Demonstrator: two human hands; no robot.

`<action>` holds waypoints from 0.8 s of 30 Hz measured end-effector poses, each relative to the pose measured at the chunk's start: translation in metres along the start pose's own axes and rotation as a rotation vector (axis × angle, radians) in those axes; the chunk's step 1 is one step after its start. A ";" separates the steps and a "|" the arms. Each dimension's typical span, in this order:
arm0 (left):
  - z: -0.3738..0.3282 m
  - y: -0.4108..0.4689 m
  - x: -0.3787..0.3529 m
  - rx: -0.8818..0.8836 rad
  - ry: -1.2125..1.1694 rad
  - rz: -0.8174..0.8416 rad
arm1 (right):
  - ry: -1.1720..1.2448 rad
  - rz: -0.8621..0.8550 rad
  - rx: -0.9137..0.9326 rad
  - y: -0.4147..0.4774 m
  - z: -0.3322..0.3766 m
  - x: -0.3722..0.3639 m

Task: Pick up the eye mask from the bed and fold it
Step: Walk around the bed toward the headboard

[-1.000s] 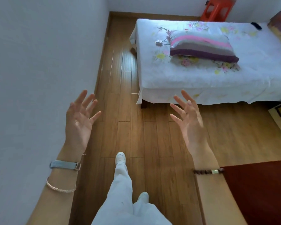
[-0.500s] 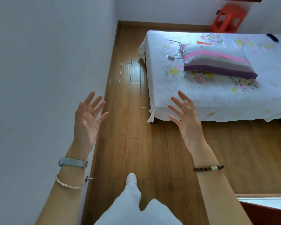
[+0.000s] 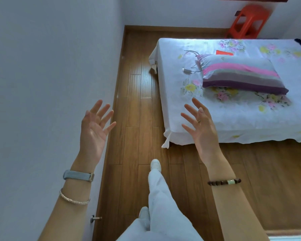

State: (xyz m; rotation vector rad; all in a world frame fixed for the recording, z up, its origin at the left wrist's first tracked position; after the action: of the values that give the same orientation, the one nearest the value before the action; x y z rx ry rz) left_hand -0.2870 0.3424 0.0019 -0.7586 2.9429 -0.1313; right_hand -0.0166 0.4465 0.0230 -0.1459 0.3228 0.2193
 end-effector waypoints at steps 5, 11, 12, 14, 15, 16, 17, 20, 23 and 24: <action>-0.005 0.081 -0.019 -0.008 0.004 -0.017 | 0.020 0.016 -0.018 0.088 0.002 -0.008; -0.020 0.178 -0.041 -0.010 -0.009 -0.075 | 0.025 0.052 -0.044 0.201 0.012 -0.018; -0.022 0.192 -0.045 -0.012 -0.013 -0.083 | 0.020 0.062 -0.041 0.218 0.015 -0.020; -0.025 0.219 -0.052 -0.014 -0.018 -0.095 | 0.014 0.068 -0.032 0.249 0.023 -0.023; -0.026 0.231 -0.056 -0.013 -0.016 -0.099 | 0.011 0.067 -0.028 0.263 0.026 -0.024; -0.028 0.243 -0.060 -0.010 -0.013 -0.101 | 0.008 0.067 -0.025 0.276 0.029 -0.025; -0.029 0.254 -0.062 -0.007 -0.011 -0.103 | 0.008 0.068 -0.024 0.289 0.032 -0.026; -0.032 0.290 -0.067 -0.006 -0.010 -0.113 | 0.013 0.059 -0.026 0.325 0.035 -0.028; -0.035 0.329 -0.068 -0.008 -0.010 -0.117 | 0.012 0.042 -0.038 0.364 0.034 -0.033; -0.036 0.343 -0.068 -0.010 -0.007 -0.117 | 0.014 0.032 -0.042 0.377 0.034 -0.035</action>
State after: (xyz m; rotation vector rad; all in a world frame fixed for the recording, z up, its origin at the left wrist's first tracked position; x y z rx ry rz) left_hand -0.3959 0.6770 0.0051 -0.9302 2.8942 -0.1226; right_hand -0.1281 0.8099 0.0259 -0.1843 0.3345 0.2573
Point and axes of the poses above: each hand's wrist, its own y-axis towards the middle knuckle, its own x-axis out of the back of the hand, z = x × y, the point moved 2 cm from there along y, towards the middle knuckle, and after that the axes turned 14 degrees about y, right-handed, at the moved point
